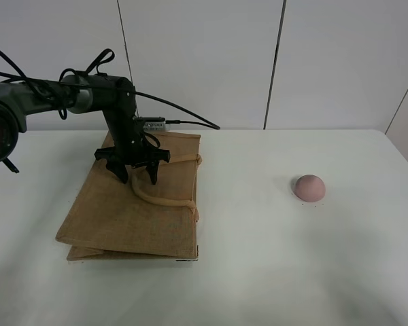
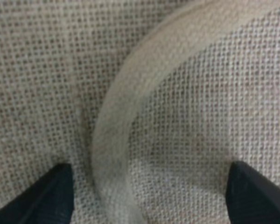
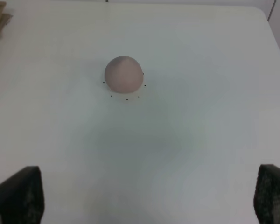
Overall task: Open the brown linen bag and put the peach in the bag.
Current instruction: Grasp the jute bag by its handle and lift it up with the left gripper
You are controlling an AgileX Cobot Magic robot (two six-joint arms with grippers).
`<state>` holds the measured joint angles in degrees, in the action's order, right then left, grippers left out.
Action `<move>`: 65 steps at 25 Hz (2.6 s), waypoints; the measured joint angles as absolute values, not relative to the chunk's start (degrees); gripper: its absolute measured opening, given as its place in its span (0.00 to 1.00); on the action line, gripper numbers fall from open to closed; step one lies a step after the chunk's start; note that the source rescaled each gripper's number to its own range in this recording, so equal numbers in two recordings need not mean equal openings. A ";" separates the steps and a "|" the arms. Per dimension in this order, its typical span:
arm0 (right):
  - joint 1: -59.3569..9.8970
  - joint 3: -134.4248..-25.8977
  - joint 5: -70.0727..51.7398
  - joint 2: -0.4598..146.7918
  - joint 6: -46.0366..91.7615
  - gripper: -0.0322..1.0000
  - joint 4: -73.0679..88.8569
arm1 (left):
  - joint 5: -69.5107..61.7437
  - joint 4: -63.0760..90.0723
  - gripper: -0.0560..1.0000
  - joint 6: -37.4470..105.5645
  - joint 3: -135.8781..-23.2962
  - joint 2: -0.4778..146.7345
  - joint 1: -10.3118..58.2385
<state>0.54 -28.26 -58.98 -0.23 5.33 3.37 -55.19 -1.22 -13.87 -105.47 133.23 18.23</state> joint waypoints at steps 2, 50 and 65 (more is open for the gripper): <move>0.54 -28.26 -58.98 -0.23 5.33 1.00 3.37 | -54.90 -1.22 0.99 -13.87 -105.47 133.83 18.23; 0.54 -28.26 -58.98 -0.23 5.33 1.00 3.37 | -66.93 -4.58 0.05 -7.18 -116.18 105.00 18.04; 0.54 -28.26 -58.98 -0.23 5.33 1.00 3.37 | -67.05 -4.29 0.05 -6.08 -118.77 101.89 17.92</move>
